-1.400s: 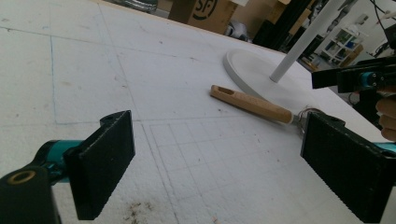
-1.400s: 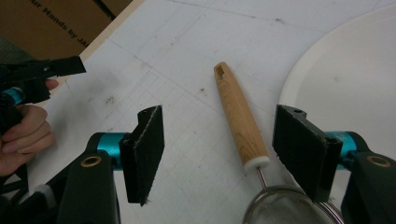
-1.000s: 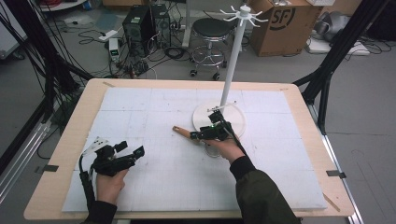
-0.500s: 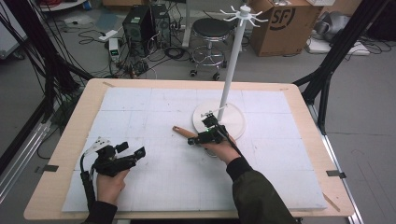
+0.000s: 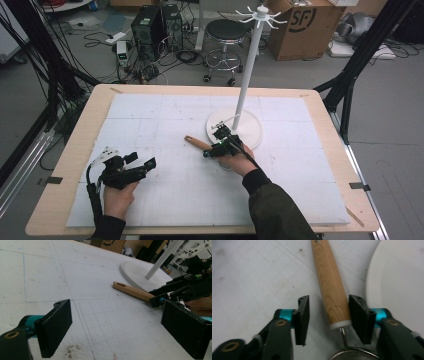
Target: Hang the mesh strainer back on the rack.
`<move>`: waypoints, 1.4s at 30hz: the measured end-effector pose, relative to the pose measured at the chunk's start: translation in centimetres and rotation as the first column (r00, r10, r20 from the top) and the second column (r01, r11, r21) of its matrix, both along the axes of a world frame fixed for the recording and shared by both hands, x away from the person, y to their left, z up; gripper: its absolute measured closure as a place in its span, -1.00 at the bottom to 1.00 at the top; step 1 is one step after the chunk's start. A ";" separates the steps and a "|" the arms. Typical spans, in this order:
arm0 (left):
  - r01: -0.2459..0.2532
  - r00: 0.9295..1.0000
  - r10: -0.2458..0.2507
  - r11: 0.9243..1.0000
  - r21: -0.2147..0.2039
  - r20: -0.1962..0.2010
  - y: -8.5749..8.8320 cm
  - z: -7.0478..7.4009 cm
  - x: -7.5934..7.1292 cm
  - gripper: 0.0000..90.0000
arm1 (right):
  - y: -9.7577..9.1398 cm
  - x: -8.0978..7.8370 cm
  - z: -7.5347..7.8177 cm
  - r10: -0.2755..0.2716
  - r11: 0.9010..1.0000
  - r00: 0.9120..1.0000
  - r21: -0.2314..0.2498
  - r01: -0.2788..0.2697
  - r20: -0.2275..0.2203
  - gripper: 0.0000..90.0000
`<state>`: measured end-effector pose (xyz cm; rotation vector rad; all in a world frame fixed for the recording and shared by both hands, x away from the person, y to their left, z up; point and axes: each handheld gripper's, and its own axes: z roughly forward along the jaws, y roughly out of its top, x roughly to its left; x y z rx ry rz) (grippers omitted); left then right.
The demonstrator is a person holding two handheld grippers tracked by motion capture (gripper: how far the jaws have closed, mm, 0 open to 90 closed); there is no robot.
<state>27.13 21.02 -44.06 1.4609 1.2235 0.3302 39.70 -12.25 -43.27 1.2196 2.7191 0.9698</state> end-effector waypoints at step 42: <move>0.003 1.000 -0.003 1.000 0.020 -0.001 -0.3 0.0 0.0 -0.76 | 1.4 -0.1 0.9 0.107 0.978 0.994 -0.184 -0.098 0.038 0.55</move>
